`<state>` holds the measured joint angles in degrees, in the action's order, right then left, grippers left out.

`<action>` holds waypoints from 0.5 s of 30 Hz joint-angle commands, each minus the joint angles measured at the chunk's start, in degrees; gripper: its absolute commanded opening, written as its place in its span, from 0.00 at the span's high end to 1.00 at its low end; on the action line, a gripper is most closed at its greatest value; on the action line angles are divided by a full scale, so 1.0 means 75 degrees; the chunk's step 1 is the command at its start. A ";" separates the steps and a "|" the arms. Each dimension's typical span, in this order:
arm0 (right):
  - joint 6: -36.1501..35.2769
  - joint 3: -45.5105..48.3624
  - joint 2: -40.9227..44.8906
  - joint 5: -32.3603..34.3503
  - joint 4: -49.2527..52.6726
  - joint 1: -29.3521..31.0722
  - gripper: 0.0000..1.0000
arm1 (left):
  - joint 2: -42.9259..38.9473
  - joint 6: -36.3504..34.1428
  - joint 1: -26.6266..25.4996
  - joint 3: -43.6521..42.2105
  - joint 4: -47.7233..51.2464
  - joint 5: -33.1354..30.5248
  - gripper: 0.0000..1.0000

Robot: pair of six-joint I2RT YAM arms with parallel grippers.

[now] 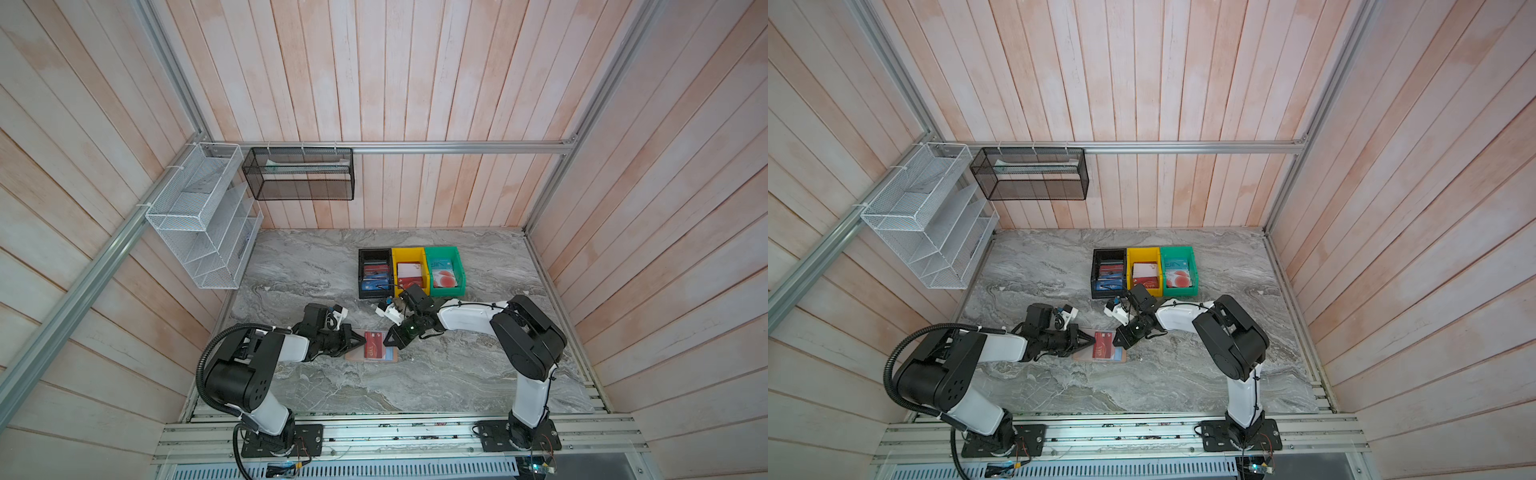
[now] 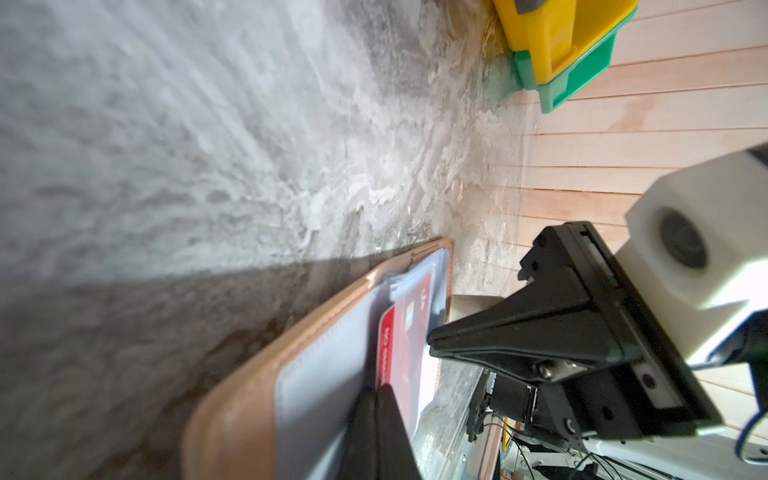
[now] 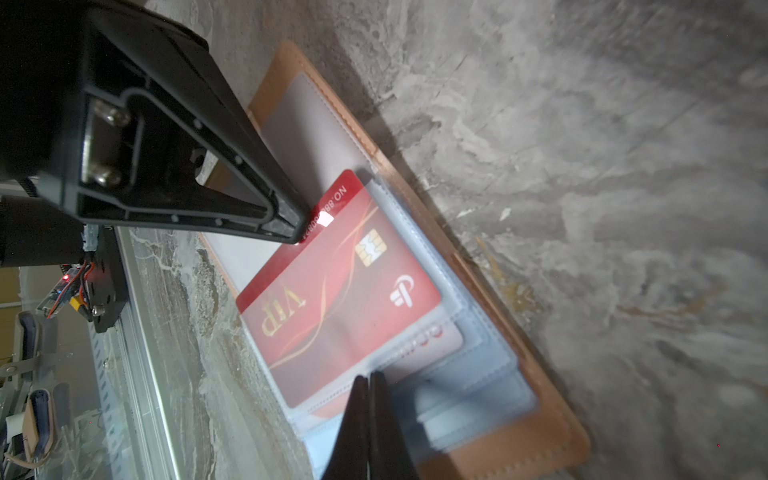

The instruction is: Take the credit cards out of the card holder

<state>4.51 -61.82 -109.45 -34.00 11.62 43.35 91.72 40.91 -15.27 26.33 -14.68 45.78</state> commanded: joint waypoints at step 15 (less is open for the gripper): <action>-0.0033 -0.0150 0.0645 -0.0524 0.0477 -0.0038 0.98 | -0.1987 -0.0059 0.0503 -0.0108 0.1552 -0.0646 1.00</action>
<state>4.51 -61.82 -108.07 -35.48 13.23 43.29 78.54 40.73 -11.92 25.28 -5.06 41.69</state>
